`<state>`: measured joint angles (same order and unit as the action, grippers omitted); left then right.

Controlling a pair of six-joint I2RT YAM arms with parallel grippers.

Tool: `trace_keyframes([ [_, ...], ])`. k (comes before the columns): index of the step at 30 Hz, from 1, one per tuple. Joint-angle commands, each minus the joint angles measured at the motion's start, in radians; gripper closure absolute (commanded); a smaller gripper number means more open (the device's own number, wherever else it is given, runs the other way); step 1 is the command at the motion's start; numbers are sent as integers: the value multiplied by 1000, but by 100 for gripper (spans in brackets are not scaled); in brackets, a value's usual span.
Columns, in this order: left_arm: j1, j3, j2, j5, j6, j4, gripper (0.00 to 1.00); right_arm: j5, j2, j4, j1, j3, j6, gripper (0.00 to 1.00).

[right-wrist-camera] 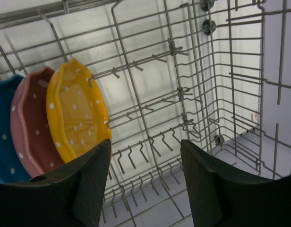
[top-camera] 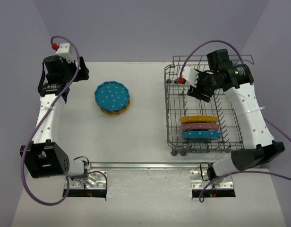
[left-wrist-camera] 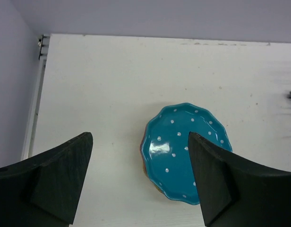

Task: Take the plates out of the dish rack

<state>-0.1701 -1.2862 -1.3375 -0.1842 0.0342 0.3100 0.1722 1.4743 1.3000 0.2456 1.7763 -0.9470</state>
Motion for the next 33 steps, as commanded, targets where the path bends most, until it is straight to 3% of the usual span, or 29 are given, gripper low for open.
trace_keyframes([
  [1,79,51,92,-16,78,8,15,86,-29,211,-34,-79,-139,42],
  [14,87,66,137,-72,56,51,12,141,-104,209,-35,-287,-181,47],
  [33,86,67,140,-93,29,70,12,76,-29,123,-46,-425,-275,47],
])
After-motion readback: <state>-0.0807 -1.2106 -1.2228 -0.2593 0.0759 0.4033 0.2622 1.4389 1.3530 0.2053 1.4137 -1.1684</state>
